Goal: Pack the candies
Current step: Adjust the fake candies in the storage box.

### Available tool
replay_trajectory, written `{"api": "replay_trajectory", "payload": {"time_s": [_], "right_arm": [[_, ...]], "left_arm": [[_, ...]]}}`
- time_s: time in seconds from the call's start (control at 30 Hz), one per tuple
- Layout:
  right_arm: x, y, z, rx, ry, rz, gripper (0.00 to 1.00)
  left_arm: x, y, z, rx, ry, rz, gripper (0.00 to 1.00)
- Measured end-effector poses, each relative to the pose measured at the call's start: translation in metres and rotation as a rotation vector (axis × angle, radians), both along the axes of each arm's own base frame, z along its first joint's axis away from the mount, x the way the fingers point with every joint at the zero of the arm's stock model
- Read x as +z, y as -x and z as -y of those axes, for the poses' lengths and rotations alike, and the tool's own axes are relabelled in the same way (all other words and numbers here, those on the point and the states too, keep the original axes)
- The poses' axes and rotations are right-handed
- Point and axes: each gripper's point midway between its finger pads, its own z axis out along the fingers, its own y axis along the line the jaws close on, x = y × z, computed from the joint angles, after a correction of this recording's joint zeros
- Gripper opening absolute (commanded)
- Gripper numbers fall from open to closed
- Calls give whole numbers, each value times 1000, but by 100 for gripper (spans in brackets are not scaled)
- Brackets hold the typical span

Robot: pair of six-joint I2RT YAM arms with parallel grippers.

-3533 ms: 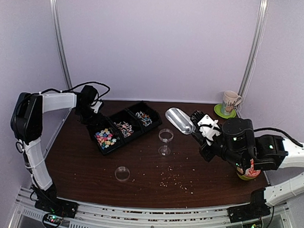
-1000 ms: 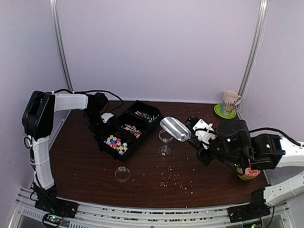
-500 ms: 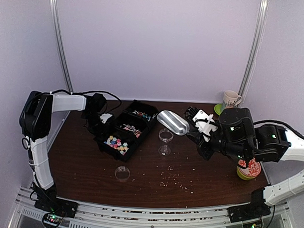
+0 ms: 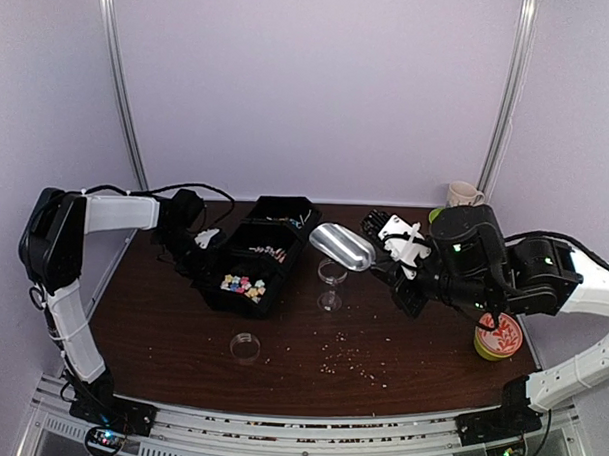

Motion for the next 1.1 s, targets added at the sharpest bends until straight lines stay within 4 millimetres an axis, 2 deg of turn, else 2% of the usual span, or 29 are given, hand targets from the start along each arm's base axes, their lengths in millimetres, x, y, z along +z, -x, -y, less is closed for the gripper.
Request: {"api": "replay_trajectory", "payload": {"time_s": [0.27, 0.4, 0.57, 0.67, 0.77, 0.9, 0.97, 1.1], "right_arm": [[12, -1, -2, -6, -15, -2, 0], [10, -3, -6, -12, -11, -12, 0], [6, -4, -9, -13, 10, -28, 0], [11, -4, -11, -11, 7, -31, 0], [20, -5, -14, -10, -7, -31, 0], [23, -8, -25, -13, 34, -48, 0], [17, -11, -32, -14, 74, -63, 0], [-10, -17, -46, -19, 197, -104, 0]], "left_arm": [[44, 0, 27, 39, 232, 78, 0], [61, -5, 40, 52, 345, 105, 0], [63, 1, 51, 86, 464, 74, 0], [62, 4, 51, 120, 481, 29, 0], [59, 6, 49, 148, 461, 8, 0], [52, 14, 35, 162, 289, 28, 0], [49, 21, 28, 152, 208, 43, 0], [46, 32, 16, 120, 69, 60, 0]]}}
